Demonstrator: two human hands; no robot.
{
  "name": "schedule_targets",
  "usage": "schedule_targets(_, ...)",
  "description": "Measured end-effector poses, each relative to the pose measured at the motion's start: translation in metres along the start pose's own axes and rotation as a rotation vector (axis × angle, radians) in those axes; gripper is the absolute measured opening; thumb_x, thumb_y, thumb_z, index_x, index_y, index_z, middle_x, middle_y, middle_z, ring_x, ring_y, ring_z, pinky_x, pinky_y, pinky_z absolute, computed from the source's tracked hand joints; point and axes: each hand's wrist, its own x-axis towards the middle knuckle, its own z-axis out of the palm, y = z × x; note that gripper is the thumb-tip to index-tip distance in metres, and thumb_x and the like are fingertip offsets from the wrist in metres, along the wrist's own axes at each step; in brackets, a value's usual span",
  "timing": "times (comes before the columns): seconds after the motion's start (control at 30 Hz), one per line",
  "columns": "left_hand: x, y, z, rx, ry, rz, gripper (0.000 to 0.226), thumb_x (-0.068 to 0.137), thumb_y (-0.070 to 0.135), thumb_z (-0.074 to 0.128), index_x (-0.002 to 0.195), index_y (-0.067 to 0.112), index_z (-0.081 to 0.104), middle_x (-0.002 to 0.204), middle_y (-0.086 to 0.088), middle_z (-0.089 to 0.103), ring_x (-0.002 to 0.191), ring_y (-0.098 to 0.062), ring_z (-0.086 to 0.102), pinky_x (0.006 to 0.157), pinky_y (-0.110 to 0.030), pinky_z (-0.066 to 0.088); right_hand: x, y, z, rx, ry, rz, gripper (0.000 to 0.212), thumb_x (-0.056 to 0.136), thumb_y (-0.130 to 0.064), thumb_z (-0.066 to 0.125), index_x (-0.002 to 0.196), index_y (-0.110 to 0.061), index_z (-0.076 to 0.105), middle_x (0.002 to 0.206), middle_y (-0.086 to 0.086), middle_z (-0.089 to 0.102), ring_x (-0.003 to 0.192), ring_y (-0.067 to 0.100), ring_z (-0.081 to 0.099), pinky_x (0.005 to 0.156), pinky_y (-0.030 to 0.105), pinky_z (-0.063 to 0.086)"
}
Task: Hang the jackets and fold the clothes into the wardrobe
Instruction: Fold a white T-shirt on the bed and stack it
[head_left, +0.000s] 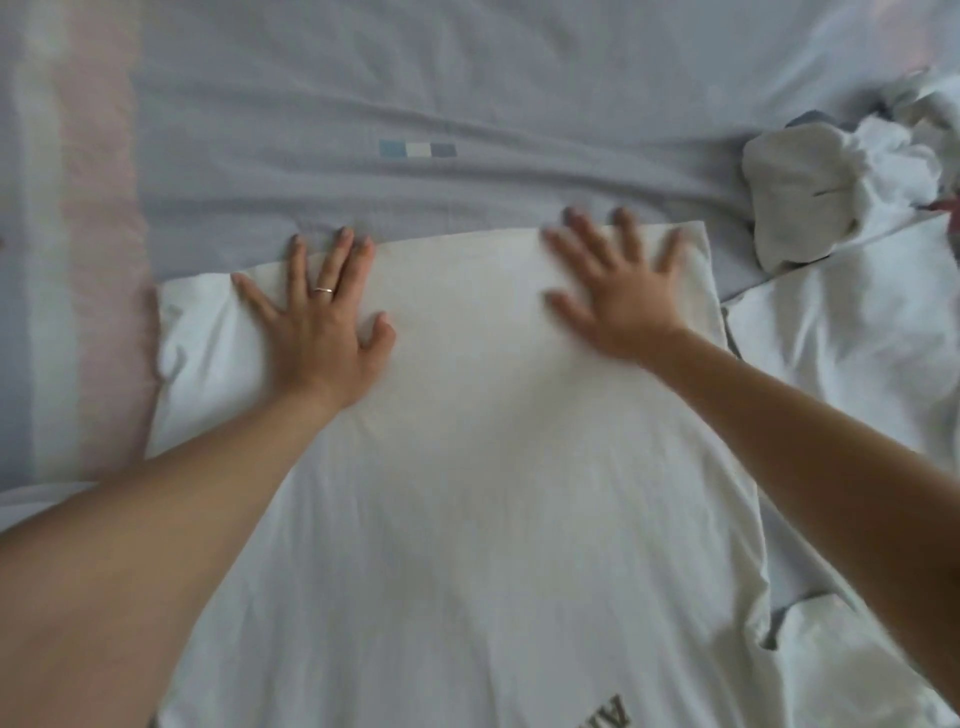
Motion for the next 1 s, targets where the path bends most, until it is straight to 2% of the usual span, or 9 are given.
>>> schedule_targets(0.07,0.0,0.0,0.001,-0.007,0.004,0.004,0.076,0.076,0.049,0.032,0.149,0.027,0.024,0.157,0.009,0.021,0.145,-0.033,0.015,0.101,-0.077,0.003,0.023,0.006,-0.016,0.1,-0.036,0.337,0.058,0.096,-0.058,0.017,0.151,-0.042,0.003,0.159,-0.017,-0.005,0.148,0.03,-0.006,0.106,0.071,-0.008)
schedule_targets(0.13,0.0,0.002,0.0,-0.02,0.009,0.004,0.077,0.076,0.049,0.032,0.149,0.027,0.026,0.157,0.008,0.023,0.144,-0.033,0.016,0.101,-0.077,0.003,0.032,-0.024,-0.023,0.152,0.04,0.443,0.055,0.1,-0.04,0.023,0.153,-0.028,0.013,0.161,-0.007,0.002,0.148,0.03,-0.003,0.109,0.067,-0.01)
schedule_targets(0.23,-0.001,0.002,-0.001,-0.033,0.007,0.006,0.076,0.077,0.051,0.032,0.149,0.026,0.027,0.157,0.008,0.024,0.145,-0.033,0.016,0.101,-0.077,0.003,0.01,-0.103,-0.011,0.276,0.259,-0.049,0.051,0.093,-0.024,0.041,0.142,-0.011,0.042,0.152,0.01,0.035,0.14,0.031,0.032,0.114,0.056,0.019)
schedule_targets(0.33,0.0,0.0,0.0,-0.026,0.02,0.009,0.076,0.077,0.05,0.03,0.149,0.027,0.027,0.157,0.008,0.021,0.145,-0.033,0.015,0.101,-0.076,0.002,-0.011,-0.135,0.007,0.238,0.178,-0.423,0.05,0.094,-0.029,0.035,0.141,-0.015,0.047,0.146,0.005,0.046,0.134,0.023,0.044,0.113,0.04,0.027)
schedule_targets(0.53,0.0,-0.001,0.002,-0.025,0.015,0.007,0.075,0.078,0.048,0.03,0.15,0.027,0.023,0.158,0.01,0.019,0.146,-0.031,0.013,0.103,-0.076,0.003,0.047,-0.117,0.001,0.187,0.14,-0.166,0.059,0.093,-0.035,0.02,0.149,-0.021,0.031,0.155,-0.003,0.031,0.143,0.016,0.029,0.115,0.028,0.007)
schedule_targets(0.67,0.0,0.002,0.004,-0.043,-0.003,-0.004,0.069,0.084,0.045,0.034,0.15,0.027,0.023,0.158,0.009,0.018,0.146,-0.031,0.011,0.103,-0.076,0.0,0.045,-0.161,-0.01,0.318,0.174,0.151,0.06,0.094,-0.024,0.027,0.153,-0.018,0.015,0.161,-0.001,0.01,0.148,0.014,0.007,0.117,0.032,-0.005)
schedule_targets(0.77,0.003,0.0,0.008,0.037,-0.021,-0.015,0.062,0.092,0.041,0.022,0.152,0.027,0.015,0.16,0.011,0.008,0.147,-0.028,0.003,0.104,-0.074,-0.002,0.015,-0.205,-0.004,0.513,0.291,0.111,0.064,0.086,-0.026,0.026,0.149,-0.016,0.029,0.159,0.003,0.019,0.146,0.016,0.017,0.118,0.031,0.004)
schedule_targets(0.83,0.002,-0.004,0.007,-0.05,0.008,-0.015,0.063,0.088,0.037,0.019,0.15,0.025,0.025,0.158,0.011,0.018,0.147,-0.027,0.01,0.106,-0.072,-0.002,0.011,-0.208,0.004,0.529,0.338,0.136,0.059,0.086,-0.026,0.031,0.144,-0.014,0.04,0.156,0.004,0.028,0.144,0.019,0.025,0.118,0.031,0.009)
schedule_targets(1.0,0.0,-0.005,0.003,-0.234,0.067,0.005,0.059,0.084,0.026,0.033,0.142,0.025,0.042,0.151,0.01,0.036,0.144,-0.023,0.024,0.107,-0.067,-0.001,0.017,-0.207,0.01,0.395,0.3,0.125,0.063,0.087,-0.038,0.022,0.147,-0.025,0.035,0.157,-0.005,0.026,0.146,0.016,0.019,0.119,0.036,0.004)
